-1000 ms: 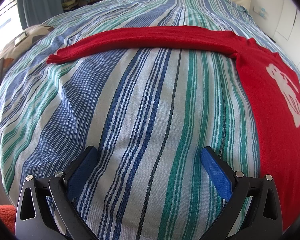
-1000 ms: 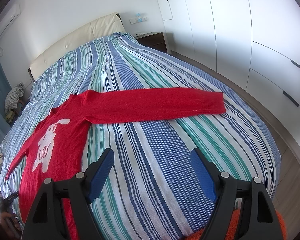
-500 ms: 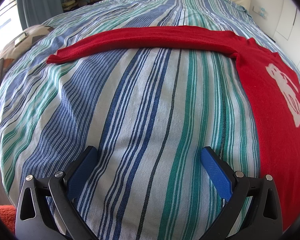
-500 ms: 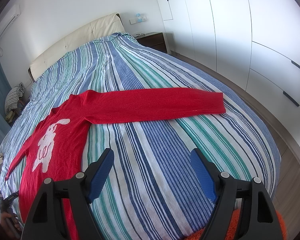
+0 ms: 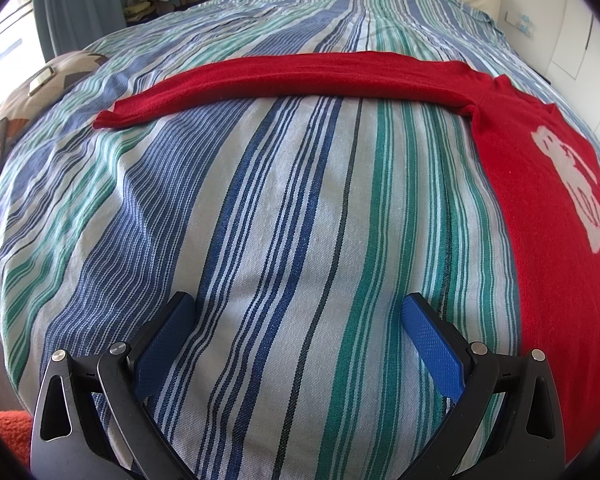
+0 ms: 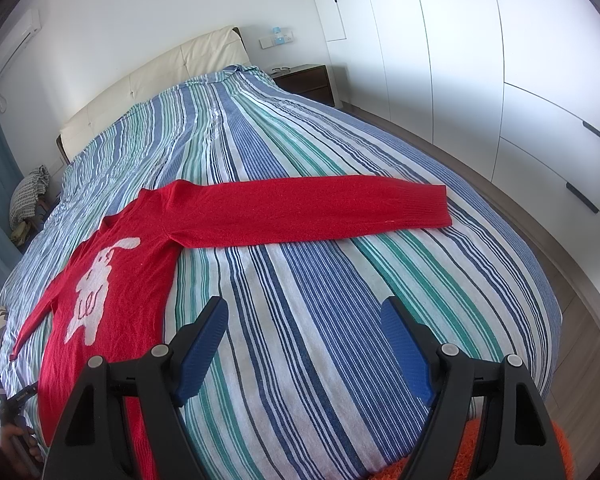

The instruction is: Fold small clothes

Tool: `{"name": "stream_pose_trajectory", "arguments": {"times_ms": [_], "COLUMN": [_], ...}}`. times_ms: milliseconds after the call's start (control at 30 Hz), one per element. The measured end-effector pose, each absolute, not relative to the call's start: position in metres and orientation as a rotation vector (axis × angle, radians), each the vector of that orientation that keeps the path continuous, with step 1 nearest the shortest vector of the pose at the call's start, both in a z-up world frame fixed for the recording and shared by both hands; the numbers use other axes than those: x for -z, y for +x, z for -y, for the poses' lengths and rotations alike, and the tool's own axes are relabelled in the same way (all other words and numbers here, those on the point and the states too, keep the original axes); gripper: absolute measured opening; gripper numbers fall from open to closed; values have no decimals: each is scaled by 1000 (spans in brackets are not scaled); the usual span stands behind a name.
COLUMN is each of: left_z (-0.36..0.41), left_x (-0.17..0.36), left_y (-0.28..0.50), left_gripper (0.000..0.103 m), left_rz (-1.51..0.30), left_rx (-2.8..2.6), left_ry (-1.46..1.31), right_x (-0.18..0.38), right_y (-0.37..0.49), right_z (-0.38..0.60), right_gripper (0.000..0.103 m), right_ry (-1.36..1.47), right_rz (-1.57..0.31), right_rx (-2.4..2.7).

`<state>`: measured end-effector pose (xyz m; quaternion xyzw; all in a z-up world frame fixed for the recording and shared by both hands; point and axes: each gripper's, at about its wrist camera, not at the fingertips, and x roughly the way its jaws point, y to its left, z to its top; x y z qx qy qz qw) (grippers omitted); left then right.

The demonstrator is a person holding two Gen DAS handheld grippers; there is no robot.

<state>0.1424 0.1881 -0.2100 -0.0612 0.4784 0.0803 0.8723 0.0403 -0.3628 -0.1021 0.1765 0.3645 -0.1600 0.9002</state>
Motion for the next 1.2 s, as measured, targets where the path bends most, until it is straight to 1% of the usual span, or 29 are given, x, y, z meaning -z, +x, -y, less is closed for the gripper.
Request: {"name": "stream_pose_trajectory", "arguments": {"times_ms": [600,700,800,867,967,1033,1133,1200], "left_z": [-192,-201,-197,-180,-137,-103,-62,-45], "left_x": [206,192,168,148,135,143,173,199], "left_y": [141,138,127,116,100,94,89,84], "left_gripper": [103,102,102,102,102,102,102,103], "left_rz": [-983,-967,-924,-887,-879,-933,-1035,-1141], "left_rx": [-149,-161,-160,-89,68,179,251,257], "left_ry": [-144,-198,-233,-214,-166,-112,48,168], "right_x": [103,102,100,97,98,109,132,159], "right_y": [41,38,36,40,54,65,82,91], "right_z": [363,363,363,352,306,269,224,204], "right_gripper": [78,78,78,78,78,78,78,78], "right_ry": [365,363,361,326,312,335,350,331], "right_rz": [-759,-752,-746,-759,-804,-863,-958,-1108], "right_rx": [338,337,332,292,44,-125,-274,-293]}}
